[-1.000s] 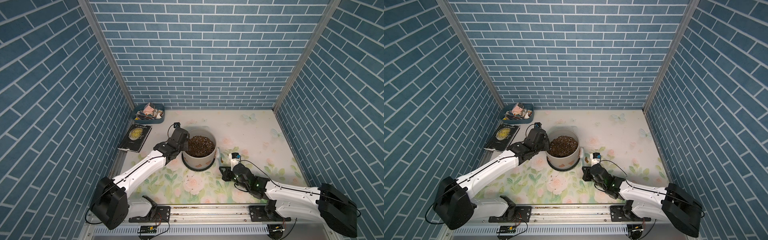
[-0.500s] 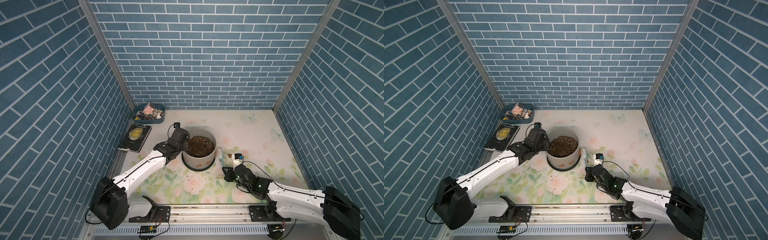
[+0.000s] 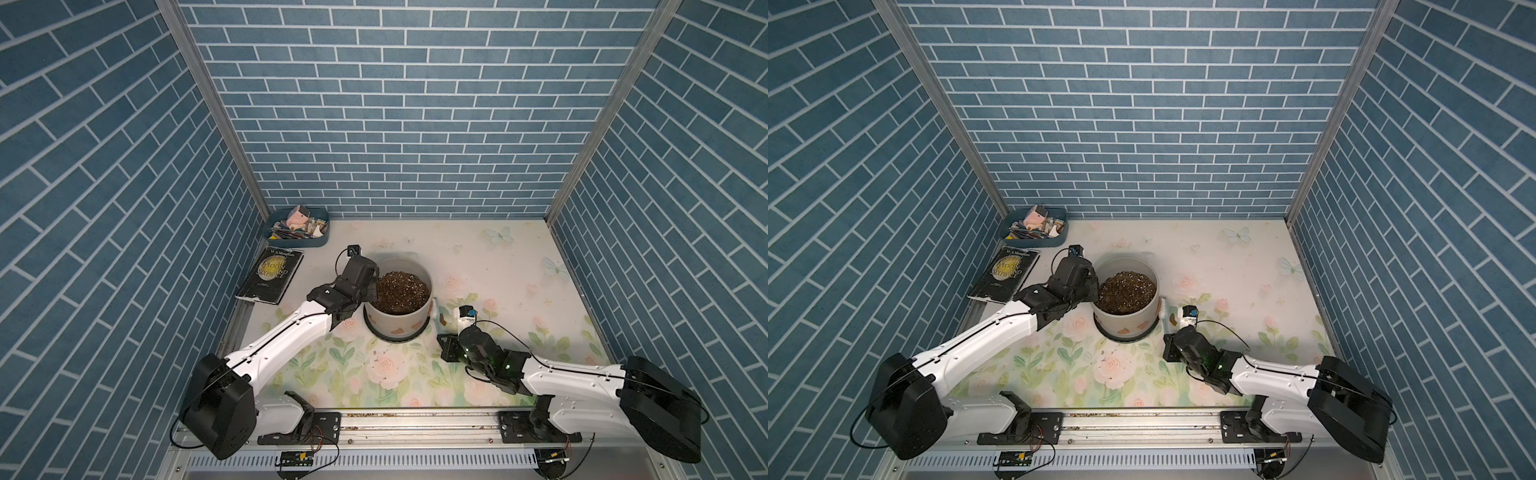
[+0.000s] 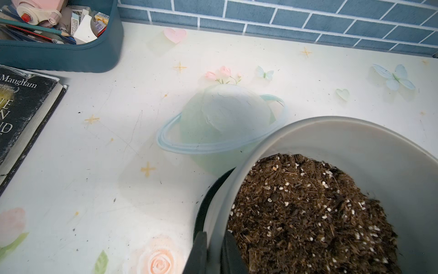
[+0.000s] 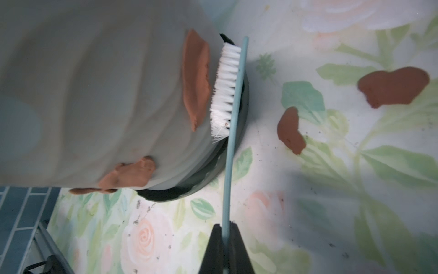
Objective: Scrub the dried mud off the ceramic pot
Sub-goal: Brush off the soil from the pot.
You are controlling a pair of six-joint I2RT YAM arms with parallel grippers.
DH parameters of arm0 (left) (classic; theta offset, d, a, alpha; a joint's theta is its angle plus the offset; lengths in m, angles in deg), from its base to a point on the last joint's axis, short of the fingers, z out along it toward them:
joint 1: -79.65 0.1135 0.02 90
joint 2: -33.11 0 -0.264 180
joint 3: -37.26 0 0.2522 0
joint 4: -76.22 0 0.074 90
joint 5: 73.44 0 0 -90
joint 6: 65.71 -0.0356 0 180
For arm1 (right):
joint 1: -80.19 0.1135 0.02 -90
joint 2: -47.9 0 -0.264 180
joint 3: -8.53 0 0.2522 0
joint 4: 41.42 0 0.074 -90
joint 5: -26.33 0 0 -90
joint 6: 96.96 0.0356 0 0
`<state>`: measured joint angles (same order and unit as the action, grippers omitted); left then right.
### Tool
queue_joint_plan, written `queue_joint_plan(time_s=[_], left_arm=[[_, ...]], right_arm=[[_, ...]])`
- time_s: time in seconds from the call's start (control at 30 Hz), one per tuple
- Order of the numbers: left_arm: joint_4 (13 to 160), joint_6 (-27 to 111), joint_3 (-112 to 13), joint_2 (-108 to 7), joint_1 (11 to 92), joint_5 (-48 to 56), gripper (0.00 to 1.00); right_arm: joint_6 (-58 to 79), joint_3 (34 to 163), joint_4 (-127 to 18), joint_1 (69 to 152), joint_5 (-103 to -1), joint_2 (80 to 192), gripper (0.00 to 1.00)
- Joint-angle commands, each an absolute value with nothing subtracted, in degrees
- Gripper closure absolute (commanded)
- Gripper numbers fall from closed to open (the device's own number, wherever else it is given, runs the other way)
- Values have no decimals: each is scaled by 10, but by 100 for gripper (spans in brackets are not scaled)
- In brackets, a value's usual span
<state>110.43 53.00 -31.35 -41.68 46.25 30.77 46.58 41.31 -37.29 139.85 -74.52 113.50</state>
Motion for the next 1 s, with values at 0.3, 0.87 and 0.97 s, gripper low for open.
queue_joint_plan(time_s=[0.3, 0.87, 0.97], left_arm=[[1099, 538, -297, -404, 460, 305, 100], [1105, 536, -296, -397, 460, 311, 100], [1107, 536, -298, -397, 459, 314, 100]], right_arm=[[456, 383, -382, 1405, -758, 1044, 100], [455, 396, -586, 1351, -777, 984, 100], [424, 438, -660, 1331, -768, 1062, 100]])
